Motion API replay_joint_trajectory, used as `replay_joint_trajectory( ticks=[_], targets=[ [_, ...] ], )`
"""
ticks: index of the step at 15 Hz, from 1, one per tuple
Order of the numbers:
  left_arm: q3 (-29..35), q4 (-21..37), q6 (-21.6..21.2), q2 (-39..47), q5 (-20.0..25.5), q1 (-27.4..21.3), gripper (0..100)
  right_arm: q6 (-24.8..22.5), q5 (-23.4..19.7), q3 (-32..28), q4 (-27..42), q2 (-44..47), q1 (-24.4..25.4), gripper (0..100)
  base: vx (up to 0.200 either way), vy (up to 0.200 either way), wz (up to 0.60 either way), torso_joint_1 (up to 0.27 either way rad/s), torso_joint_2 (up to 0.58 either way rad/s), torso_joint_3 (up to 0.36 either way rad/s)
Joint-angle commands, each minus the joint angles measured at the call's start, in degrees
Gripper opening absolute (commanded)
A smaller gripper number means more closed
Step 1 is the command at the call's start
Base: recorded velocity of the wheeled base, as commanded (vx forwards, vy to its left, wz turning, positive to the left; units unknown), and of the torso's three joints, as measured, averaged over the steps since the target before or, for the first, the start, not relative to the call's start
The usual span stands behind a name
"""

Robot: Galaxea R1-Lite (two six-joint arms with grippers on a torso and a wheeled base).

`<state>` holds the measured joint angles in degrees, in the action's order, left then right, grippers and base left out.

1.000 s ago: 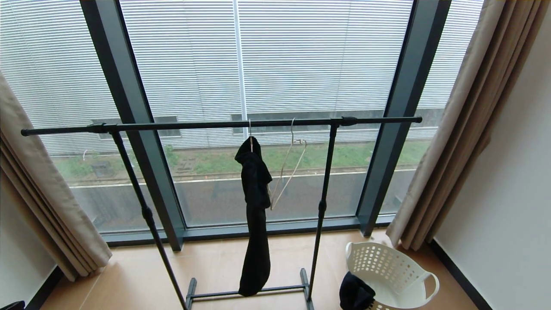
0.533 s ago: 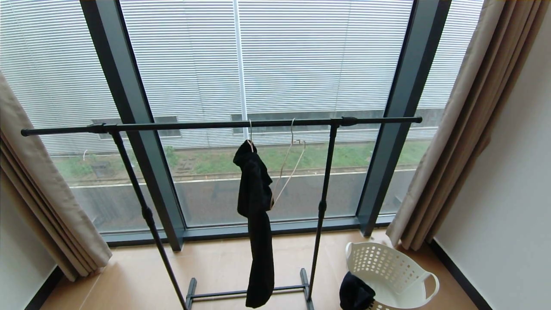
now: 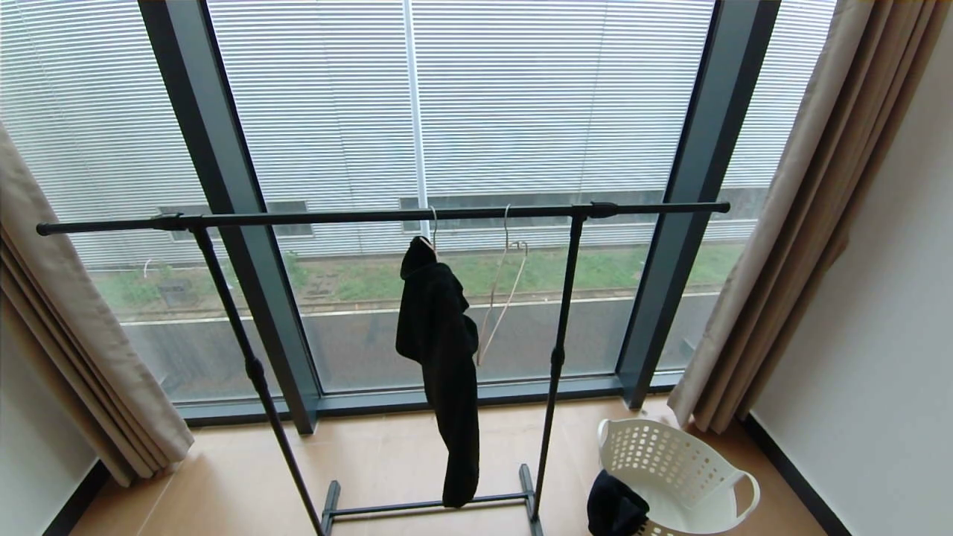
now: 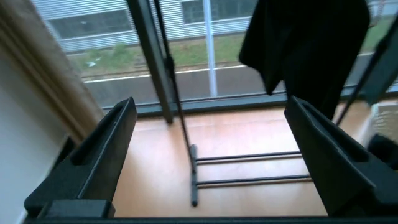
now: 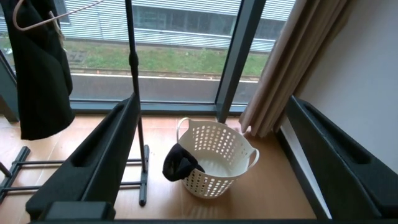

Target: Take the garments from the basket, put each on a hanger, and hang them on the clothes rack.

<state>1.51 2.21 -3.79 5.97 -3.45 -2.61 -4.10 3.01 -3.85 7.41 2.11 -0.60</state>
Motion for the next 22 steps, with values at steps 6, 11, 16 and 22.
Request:
replay_joint_trajectory(
  ticks=[6,11,16,22],
  targets=[
    [-0.6,-0.1,1.3,-5.8,5.3,3.0,100,1.7,-0.7,0.9,-0.6,0.3,0.0,100,0.0,0.0,0.0,0.0,0.0,0.0],
    [-0.5,-0.1,4.9,-5.8,4.1,2.7,100,4.6,-0.7,0.9,-0.8,-0.6,0.1,100,0.0,0.0,0.0,0.0,0.0,0.0],
    [-0.5,-0.1,4.8,-5.9,4.2,2.6,100,6.6,-0.8,0.9,-1.0,-1.7,0.2,100,0.0,0.0,0.0,0.0,0.0,0.0],
    [-0.5,-0.1,4.9,-5.9,4.3,2.6,100,5.9,-1.9,0.9,-0.9,-1.7,0.6,100,0.0,0.0,0.0,0.0,0.0,0.0]
  ],
)
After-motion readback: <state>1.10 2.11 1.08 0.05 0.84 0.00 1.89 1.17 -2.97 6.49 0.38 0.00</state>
